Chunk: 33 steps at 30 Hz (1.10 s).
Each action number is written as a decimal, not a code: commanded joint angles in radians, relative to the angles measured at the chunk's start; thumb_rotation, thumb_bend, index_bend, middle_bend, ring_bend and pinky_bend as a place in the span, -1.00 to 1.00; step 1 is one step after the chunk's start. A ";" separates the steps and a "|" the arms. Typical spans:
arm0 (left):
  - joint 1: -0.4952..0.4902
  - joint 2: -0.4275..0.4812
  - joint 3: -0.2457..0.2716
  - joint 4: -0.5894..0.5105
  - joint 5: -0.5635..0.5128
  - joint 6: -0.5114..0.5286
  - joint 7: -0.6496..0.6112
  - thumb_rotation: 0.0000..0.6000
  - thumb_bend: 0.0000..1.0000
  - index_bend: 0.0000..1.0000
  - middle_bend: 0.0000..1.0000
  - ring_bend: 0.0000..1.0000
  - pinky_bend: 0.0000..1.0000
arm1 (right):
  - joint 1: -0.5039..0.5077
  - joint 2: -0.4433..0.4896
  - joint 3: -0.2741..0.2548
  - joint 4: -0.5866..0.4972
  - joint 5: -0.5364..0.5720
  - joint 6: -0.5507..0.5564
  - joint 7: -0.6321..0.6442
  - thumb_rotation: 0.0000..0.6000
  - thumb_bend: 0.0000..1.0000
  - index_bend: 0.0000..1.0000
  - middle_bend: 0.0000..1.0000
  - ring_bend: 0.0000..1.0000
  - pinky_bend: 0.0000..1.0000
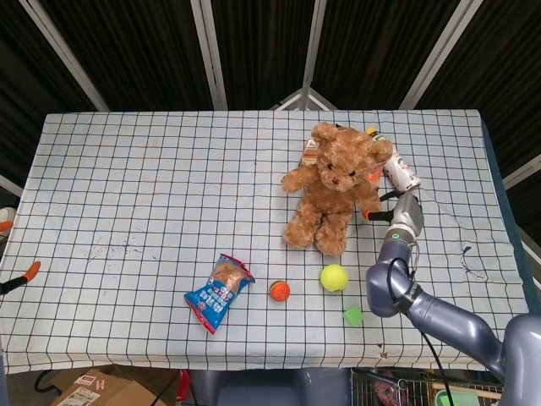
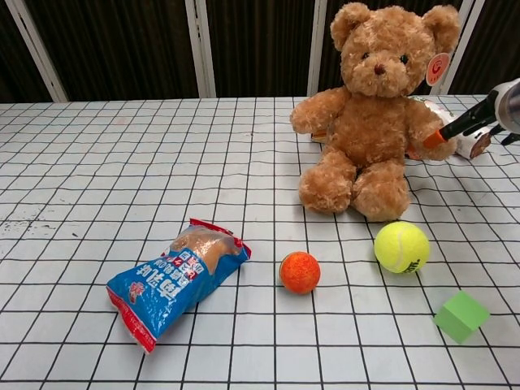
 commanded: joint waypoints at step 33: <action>-0.003 -0.012 -0.003 0.003 -0.003 0.011 0.002 1.00 -0.48 -0.43 -0.96 -1.00 -1.00 | -0.052 -0.033 0.077 0.011 -0.089 -0.011 -0.055 1.00 -0.68 -0.03 -0.52 -0.88 -1.00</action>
